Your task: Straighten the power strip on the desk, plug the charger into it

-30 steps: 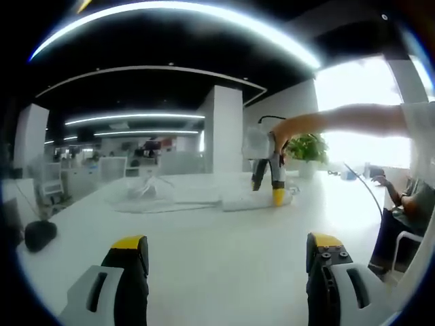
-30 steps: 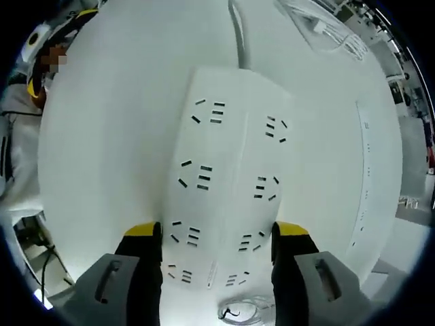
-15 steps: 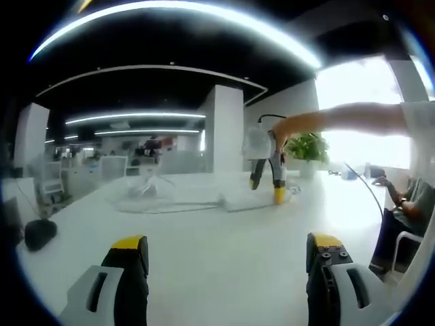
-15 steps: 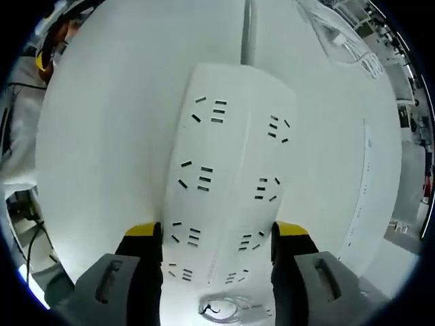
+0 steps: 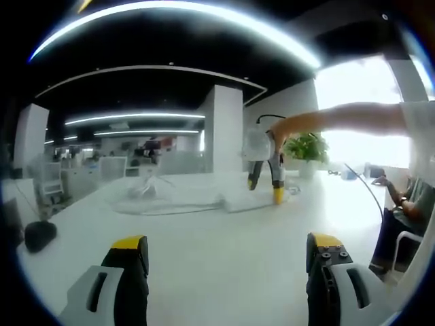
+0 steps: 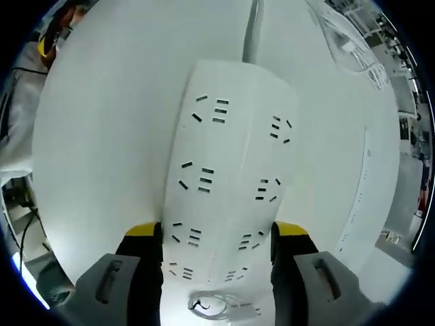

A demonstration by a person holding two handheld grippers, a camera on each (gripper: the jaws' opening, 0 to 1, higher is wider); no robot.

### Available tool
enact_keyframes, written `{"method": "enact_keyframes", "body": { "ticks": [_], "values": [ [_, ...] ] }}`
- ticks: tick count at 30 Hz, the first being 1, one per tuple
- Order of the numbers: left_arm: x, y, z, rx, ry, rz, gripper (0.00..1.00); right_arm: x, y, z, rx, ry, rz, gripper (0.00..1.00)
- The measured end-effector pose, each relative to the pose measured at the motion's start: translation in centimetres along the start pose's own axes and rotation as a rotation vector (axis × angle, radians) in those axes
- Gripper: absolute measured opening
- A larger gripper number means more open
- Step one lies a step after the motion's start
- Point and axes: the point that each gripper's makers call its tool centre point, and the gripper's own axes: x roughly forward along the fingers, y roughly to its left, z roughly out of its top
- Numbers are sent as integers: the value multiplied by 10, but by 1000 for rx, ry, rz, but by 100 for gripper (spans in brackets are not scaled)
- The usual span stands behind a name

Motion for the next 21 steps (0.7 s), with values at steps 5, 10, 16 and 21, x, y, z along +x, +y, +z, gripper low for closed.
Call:
{"method": "enact_keyframes", "body": {
  "ticks": [5, 10, 16, 21],
  "values": [
    [0, 0, 1, 1, -1, 0, 99, 0, -1, 0, -10, -7, -5, 63],
    [0, -1, 0, 2, 1, -2, 99, 0, -2, -1, -16, -10, -10, 63],
    [1, -1, 0, 2, 1, -1, 99, 0, -3, -1, -14, -17, -11, 63],
    [0, 0, 0, 1, 0, 2, 99, 0, -3, -1, -20, -23, -11, 63]
  ]
}}
